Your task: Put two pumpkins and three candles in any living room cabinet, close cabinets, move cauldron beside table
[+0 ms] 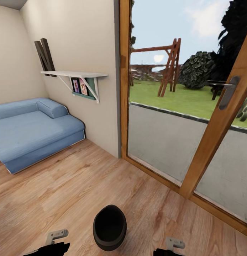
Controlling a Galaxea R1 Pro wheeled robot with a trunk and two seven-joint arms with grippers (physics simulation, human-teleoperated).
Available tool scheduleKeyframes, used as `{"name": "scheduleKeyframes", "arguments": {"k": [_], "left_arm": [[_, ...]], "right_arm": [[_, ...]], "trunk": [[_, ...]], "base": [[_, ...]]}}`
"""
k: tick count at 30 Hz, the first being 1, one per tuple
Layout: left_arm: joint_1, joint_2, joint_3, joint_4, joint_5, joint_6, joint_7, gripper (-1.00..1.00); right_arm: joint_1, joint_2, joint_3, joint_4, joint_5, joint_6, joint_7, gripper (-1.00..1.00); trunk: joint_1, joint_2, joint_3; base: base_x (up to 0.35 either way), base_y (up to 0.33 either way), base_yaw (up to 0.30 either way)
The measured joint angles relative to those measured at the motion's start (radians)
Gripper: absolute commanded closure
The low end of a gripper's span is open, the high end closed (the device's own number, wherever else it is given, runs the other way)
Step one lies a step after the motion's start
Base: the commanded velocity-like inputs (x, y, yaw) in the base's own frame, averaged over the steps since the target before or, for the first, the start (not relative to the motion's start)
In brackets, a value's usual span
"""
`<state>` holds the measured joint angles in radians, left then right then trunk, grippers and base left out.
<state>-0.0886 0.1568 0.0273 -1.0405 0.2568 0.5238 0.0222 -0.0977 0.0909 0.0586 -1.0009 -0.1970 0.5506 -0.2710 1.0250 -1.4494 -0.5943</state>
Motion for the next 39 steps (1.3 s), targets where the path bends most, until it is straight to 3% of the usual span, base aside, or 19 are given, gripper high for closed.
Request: {"name": "scheduleKeyframes", "arguments": {"k": [29,35,39], "left_arm": [[0.000,0.001,-0.002,0.002,0.000,0.000,0.000,-1.00],[0.000,0.000,-0.006,-0.012,0.005,0.001,-0.010,-1.00],[-0.011,0.001,-0.014,-0.100,0.005,0.021,-0.009,-1.00]], "right_arm": [[0.000,0.001,-0.001,0.000,-0.003,0.000,-0.007,-1.00],[0.000,0.004,0.039,-0.016,-0.005,-0.048,-0.014,-1.00],[0.000,0.039,0.071,-0.083,-0.008,-0.115,-0.026,-1.00]], "trunk": [[0.000,0.000,0.000],[0.000,0.000,0.000],[0.000,0.000,0.000]], "base": [[0.000,0.000,0.000],[0.000,0.000,0.000],[0.000,0.000,0.000]]}}
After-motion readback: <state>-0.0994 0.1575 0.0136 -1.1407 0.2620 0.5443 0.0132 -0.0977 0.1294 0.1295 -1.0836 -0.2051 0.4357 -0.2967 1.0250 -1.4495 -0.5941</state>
